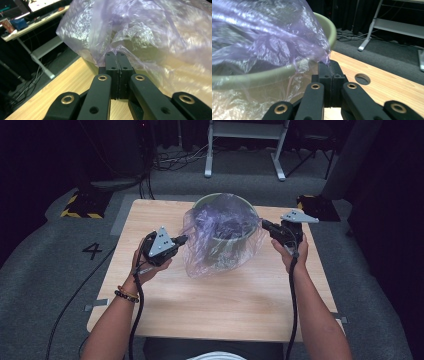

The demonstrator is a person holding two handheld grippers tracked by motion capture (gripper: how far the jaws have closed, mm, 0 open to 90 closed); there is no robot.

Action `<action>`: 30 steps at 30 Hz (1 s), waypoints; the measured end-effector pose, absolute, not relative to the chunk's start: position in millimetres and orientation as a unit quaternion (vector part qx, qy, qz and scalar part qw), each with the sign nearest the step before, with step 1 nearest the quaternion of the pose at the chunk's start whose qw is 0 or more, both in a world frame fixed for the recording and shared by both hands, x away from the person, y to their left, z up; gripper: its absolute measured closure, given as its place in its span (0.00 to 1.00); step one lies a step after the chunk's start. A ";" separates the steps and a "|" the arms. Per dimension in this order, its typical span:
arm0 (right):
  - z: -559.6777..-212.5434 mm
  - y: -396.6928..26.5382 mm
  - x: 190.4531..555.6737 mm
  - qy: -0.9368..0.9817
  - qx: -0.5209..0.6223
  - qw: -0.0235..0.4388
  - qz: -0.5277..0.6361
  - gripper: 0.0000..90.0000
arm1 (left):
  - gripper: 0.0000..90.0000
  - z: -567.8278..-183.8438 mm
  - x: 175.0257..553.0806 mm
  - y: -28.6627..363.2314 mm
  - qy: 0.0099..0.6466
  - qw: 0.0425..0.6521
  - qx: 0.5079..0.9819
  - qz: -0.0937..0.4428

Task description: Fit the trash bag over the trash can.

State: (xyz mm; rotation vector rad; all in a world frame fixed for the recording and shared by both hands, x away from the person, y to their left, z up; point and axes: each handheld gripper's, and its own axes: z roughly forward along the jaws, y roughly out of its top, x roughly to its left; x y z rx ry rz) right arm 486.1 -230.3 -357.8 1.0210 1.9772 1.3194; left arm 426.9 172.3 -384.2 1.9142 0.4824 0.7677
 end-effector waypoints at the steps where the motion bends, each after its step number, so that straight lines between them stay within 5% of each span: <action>1: -358.6 -231.2 488.1 0.733 0.382 0.273 0.491 1.00 | 0.99 -385.3 429.5 173.2 0.202 0.485 0.789 0.318; 12: -374.0 -234.9 514.4 0.731 0.405 0.268 0.480 1.00 | 0.97 -402.5 457.6 181.4 0.259 0.465 0.785 0.317; 15: -376.4 -237.0 516.6 0.727 0.409 0.263 0.485 1.00 | 0.87 -403.0 458.9 188.5 0.277 0.474 0.773 0.317; 18: -374.5 -238.8 513.5 0.725 0.405 0.267 0.490 0.99 | 0.61 -397.2 453.1 196.8 0.289 0.485 0.761 0.319; 23: -366.4 -240.9 502.1 0.721 0.389 0.276 0.502 0.97 | 0.33 -384.5 434.5 210.9 0.280 0.508 0.753 0.309; 30: -355.5 -237.0 490.0 0.724 0.367 0.292 0.505 0.97 | 0.25 -370.0 409.0 226.5 0.251 0.515 0.756 0.315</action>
